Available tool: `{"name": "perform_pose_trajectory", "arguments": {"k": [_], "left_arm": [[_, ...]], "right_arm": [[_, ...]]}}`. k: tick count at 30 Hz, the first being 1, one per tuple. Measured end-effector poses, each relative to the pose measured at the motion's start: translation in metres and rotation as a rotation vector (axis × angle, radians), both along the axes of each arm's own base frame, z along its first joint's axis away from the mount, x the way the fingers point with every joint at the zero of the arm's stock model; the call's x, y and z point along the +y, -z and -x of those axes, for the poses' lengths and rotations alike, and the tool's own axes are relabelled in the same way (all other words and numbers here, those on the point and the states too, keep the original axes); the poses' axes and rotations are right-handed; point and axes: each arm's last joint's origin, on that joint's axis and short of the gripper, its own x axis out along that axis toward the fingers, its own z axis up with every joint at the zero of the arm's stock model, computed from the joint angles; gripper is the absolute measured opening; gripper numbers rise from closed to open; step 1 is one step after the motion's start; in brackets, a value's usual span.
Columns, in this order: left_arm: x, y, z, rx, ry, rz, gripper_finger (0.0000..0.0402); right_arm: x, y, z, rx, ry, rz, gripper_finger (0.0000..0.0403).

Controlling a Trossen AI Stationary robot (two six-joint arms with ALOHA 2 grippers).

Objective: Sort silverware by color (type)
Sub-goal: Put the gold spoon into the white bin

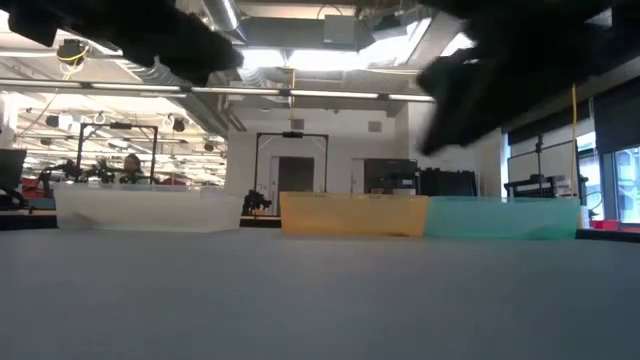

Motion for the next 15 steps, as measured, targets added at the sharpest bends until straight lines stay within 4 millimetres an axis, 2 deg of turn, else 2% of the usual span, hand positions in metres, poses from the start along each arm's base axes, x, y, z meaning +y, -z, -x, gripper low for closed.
{"name": "perform_pose_trajectory", "arguments": {"k": [7,15], "left_arm": [[-0.011,0.005,-0.003,-0.004,0.022,0.052,0.0118],[-0.012,0.015,-0.006,0.04,-0.008,0.095,0.0118]], "right_arm": [[0.042,0.006,0.034,0.148,0.058,-0.132,0.0174],[0.082,0.006,0.068,0.179,0.125,-0.216,0.0174]]}}
